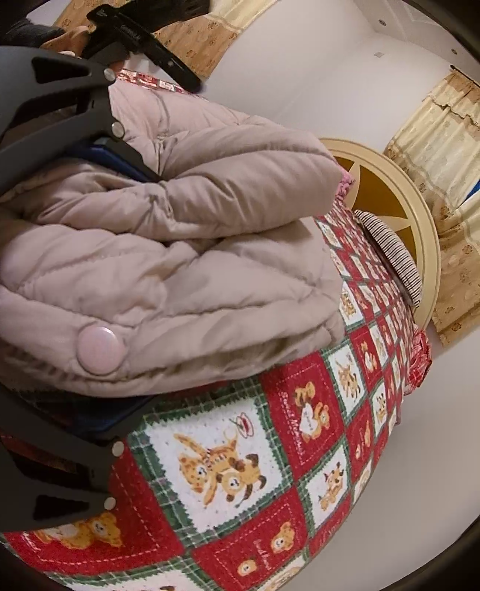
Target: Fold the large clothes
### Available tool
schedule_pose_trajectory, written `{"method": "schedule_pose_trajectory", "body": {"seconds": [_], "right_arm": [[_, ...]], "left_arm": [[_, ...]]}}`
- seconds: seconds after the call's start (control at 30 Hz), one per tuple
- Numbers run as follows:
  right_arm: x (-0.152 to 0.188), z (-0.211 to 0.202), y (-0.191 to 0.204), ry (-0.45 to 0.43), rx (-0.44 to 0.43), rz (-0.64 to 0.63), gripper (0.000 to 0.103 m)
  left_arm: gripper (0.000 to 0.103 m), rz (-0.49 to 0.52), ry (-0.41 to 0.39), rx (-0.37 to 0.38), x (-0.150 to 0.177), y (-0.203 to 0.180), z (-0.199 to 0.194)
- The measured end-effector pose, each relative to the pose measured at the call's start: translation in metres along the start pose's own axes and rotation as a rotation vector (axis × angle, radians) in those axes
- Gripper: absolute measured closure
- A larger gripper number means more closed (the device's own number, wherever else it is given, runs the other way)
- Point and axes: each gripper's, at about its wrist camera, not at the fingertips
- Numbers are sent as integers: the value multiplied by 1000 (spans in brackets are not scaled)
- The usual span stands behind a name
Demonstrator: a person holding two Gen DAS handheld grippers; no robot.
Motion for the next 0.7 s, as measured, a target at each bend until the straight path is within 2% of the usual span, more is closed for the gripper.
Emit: {"method": "schedule_pose_trajectory", "body": {"seconds": [0.07, 0.13, 0.2, 0.23, 0.27, 0.33, 0.37, 0.5, 0.57, 0.63, 0.7], "right_arm": [[1, -1, 1, -8, -1, -1, 4], [1, -2, 1, -13, -2, -3, 6], [1, -2, 2, -15, -3, -1, 7], [0, -2, 1, -14, -6, 3, 7], [0, -1, 1, -11, -9, 7, 7], [0, -1, 0, -7, -13, 10, 7], [0, -1, 0, -7, -15, 13, 7], [-1, 0, 0, -6, -5, 14, 8], [-4, 2, 5, 12, 12, -9, 8], [-12, 8, 11, 66, 28, -50, 6], [-27, 17, 19, 130, 42, -144, 2]], "left_arm": [[17, -144, 76, 39, 9, 24, 10], [17, -223, 135, 108, 19, 25, 22], [17, -303, 163, 238, 27, 17, 31], [7, -325, 190, 285, 31, 8, 37], [2, -288, 188, 274, 32, -4, 40], [1, -155, 202, 248, 31, -27, 47], [1, -140, 205, 248, 31, -30, 49], [1, -232, 244, 292, 35, -14, 64], [1, -221, 243, 285, 35, -12, 63], [1, -199, 242, 278, 33, -13, 62], [1, -195, 249, 283, 32, -14, 66]]}}
Point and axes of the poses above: each gripper's, at about its wrist camera, not at the fingertips, and z roughly the way its jaws point, y to its left, x to its underside, and after that the axes turned 15 degrees about -y, right-handed
